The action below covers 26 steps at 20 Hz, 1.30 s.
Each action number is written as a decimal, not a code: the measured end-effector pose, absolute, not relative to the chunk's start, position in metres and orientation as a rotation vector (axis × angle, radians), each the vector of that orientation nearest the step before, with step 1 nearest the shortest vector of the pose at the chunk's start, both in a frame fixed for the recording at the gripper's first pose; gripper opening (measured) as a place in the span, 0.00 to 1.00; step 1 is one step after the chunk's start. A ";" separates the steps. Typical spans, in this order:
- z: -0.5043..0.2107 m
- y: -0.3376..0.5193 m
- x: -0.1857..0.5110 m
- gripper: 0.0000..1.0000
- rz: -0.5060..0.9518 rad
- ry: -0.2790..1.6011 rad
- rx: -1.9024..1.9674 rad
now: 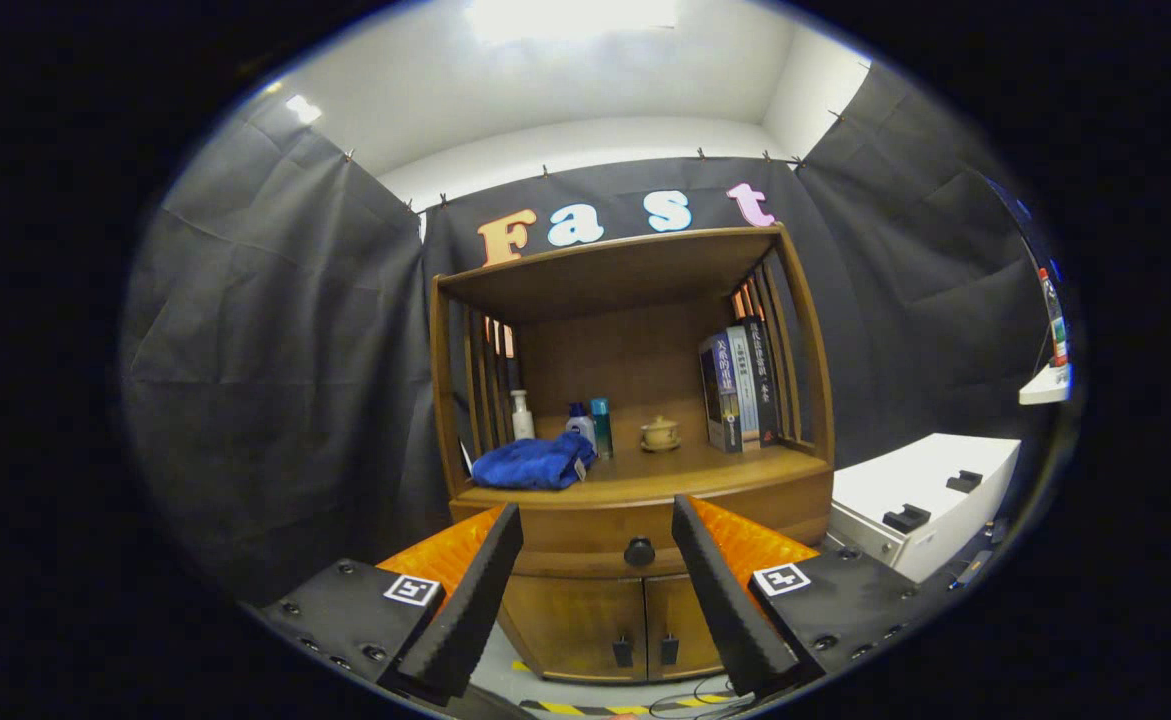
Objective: Pull open the drawer, take out the items inside it, and place them on the countertop above the cabinet.
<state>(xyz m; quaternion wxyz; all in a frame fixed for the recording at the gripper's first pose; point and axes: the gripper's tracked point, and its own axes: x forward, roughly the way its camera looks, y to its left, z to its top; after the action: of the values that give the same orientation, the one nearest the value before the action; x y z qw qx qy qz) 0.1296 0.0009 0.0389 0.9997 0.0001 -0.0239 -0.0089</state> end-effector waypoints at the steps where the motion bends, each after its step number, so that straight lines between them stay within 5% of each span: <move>1: 0.032 -0.002 0.154 0.98 -0.031 -0.036 -0.015; 7: -0.051 -0.043 0.264 0.98 -0.135 0.087 -0.032; 15: -0.123 -0.053 0.308 0.95 -0.144 0.166 -0.152; 23: -0.150 -0.059 0.327 0.57 -0.140 0.239 -0.145; 26: -0.155 -0.060 0.329 0.54 -0.152 0.252 -0.114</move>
<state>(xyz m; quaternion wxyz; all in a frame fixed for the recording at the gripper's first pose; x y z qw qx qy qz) 0.3288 -0.0604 -0.1550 0.9876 -0.0569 0.1254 -0.0759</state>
